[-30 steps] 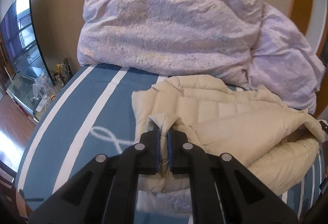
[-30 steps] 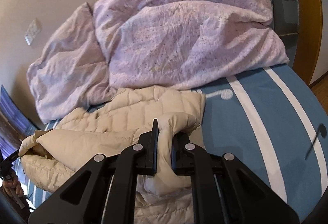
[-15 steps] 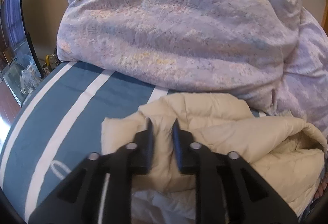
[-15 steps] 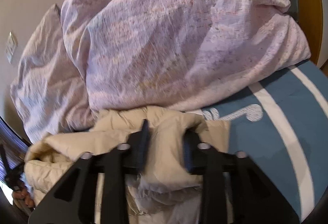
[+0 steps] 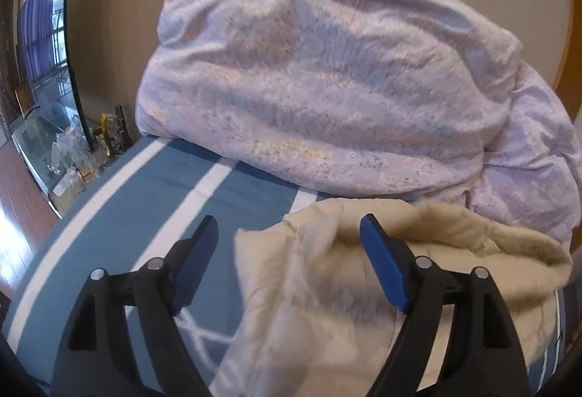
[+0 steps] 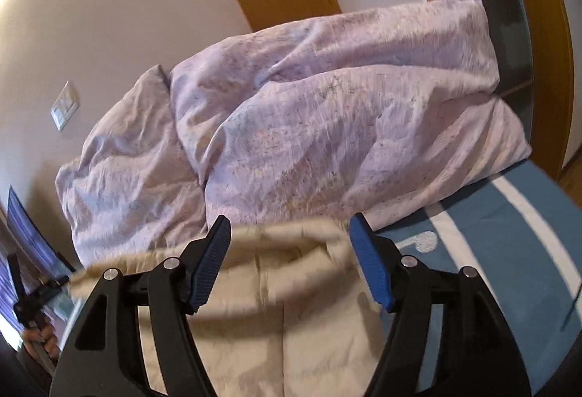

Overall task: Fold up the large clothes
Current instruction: 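Lower the folded hem onto the jacket and open both tools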

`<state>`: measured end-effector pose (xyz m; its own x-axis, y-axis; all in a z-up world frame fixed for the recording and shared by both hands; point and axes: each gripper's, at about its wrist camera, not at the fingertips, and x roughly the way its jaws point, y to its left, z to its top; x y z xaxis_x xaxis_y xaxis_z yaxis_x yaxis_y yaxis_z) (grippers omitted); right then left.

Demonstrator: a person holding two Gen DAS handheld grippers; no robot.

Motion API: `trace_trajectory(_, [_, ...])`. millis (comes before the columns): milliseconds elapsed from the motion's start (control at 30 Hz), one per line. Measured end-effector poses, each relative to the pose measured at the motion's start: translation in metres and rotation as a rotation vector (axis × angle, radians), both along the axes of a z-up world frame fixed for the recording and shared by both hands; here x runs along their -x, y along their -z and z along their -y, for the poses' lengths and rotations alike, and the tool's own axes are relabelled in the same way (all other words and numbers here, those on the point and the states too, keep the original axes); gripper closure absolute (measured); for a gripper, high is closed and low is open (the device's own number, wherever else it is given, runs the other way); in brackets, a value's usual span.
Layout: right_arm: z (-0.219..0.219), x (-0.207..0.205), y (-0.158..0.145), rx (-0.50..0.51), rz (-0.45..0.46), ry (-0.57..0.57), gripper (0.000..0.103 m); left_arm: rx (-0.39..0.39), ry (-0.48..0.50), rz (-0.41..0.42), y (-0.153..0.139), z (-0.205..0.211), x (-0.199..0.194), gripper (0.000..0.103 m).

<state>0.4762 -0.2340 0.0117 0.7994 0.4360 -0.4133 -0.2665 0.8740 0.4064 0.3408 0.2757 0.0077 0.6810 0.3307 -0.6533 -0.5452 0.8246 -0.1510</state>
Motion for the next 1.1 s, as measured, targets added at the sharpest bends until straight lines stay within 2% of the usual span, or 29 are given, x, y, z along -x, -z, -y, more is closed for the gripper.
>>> trace_trajectory(233, [-0.016, 0.012, 0.016, 0.101, -0.076, -0.050, 0.034, -0.021, 0.051, -0.038, 0.000, 0.020, 0.018, 0.021])
trace_trajectory(433, [-0.044, 0.004, 0.028, 0.181, -0.107, -0.066, 0.034, -0.037, 0.082, -0.094, 0.012, 0.042, -0.002, 0.021])
trace_trajectory(600, [-0.072, -0.015, 0.037, 0.269, -0.106, -0.043, 0.034, -0.105, 0.066, -0.145, 0.029, 0.054, -0.033, 0.018])
trace_trajectory(700, [-0.086, -0.031, 0.041, 0.346, -0.082, 0.012, 0.034, -0.172, 0.036, -0.177, 0.038, 0.057, -0.052, 0.018])
trace_trajectory(833, [-0.092, -0.051, 0.052, 0.396, -0.089, 0.065, 0.034, -0.235, -0.004, -0.209, 0.051, 0.054, -0.073, 0.018])
trace_trajectory(1000, [-0.093, -0.069, 0.082, 0.426, -0.160, 0.075, 0.031, -0.203, -0.012, -0.255, 0.075, 0.041, -0.088, 0.017])
trace_trajectory(1100, [-0.093, -0.070, 0.094, 0.426, -0.163, 0.077, 0.028, -0.170, -0.009, -0.246, 0.085, 0.034, -0.090, 0.015])
